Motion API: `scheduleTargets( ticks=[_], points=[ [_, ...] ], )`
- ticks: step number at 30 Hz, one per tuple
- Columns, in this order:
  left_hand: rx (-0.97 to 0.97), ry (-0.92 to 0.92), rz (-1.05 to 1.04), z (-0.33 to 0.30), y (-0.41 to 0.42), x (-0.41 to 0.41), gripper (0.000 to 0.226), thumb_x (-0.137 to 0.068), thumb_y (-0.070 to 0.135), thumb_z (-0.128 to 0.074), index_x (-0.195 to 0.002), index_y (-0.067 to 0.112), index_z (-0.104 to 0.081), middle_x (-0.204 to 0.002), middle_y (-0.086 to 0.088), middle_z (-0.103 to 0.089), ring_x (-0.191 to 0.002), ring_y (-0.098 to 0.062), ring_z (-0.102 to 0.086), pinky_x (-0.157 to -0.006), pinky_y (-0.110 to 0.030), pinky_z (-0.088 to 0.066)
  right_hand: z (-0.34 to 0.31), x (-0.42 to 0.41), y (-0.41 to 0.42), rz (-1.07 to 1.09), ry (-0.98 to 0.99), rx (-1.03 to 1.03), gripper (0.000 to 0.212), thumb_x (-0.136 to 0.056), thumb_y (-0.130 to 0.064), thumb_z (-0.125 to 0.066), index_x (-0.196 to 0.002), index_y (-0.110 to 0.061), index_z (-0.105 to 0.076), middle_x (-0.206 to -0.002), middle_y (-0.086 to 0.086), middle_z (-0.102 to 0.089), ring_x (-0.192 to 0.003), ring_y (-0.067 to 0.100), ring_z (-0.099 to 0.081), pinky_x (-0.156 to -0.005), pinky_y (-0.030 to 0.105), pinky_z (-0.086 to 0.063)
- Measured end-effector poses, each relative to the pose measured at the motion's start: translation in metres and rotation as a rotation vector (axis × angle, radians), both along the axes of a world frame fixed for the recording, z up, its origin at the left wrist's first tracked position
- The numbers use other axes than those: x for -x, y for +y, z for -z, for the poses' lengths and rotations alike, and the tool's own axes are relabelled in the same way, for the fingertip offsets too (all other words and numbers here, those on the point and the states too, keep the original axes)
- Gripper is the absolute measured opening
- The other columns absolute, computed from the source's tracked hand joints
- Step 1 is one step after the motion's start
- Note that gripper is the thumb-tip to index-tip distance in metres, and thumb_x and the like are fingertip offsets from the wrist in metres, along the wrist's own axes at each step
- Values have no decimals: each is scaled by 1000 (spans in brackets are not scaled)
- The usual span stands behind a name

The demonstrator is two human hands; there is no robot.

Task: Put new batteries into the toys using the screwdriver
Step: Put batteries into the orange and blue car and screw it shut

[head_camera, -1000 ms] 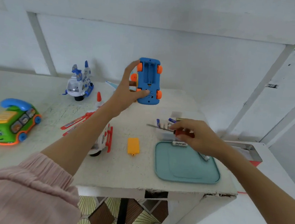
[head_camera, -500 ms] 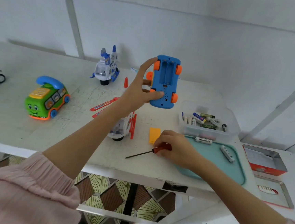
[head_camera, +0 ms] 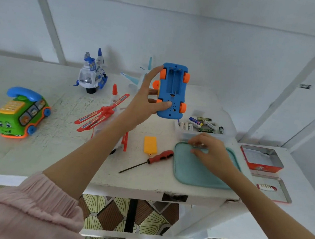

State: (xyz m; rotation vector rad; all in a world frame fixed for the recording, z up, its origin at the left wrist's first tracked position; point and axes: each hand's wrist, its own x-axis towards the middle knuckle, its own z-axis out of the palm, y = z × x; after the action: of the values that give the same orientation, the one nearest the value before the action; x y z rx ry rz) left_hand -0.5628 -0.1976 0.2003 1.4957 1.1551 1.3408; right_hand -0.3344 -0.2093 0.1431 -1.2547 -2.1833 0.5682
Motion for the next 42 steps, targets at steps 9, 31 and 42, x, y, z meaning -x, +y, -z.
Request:
scheduleTargets(
  ticks=[9, 31, 42],
  points=[
    [10, -17, 78, 12, 10, -33, 78, -84, 1, -67, -136, 43, -27, -127, -10, -53, -108, -20, -60, -73, -31, -58, 7, -23, -7, 118, -206, 27, 46, -81, -1, -62, -125, -12, -53, -111, 3, -51, -94, 12, -40, -76, 11, -29],
    [20, -13, 92, 22, -5, -46, 80, -83, -1, -68, -130, 49, -29, -116, 5, -53, -109, -16, -58, -83, -32, -56, -85, 4, 1, 100, 486, -252, 23, -83, 0, -61, -92, -19, -53, -80, -11, -57, -67, 10, -54, -63, 18, -45],
    [-21, 40, 102, 21, -17, -50, 79, -81, 2, -70, -133, 46, -30, -113, 20, -52, -96, 8, -56, -82, -23, -54, -72, 21, 27, 170, 227, -469, 12, -79, -12, -63, -90, -7, -61, -90, 4, -58, -81, 13, -44, -64, 11, -32]
  ],
)
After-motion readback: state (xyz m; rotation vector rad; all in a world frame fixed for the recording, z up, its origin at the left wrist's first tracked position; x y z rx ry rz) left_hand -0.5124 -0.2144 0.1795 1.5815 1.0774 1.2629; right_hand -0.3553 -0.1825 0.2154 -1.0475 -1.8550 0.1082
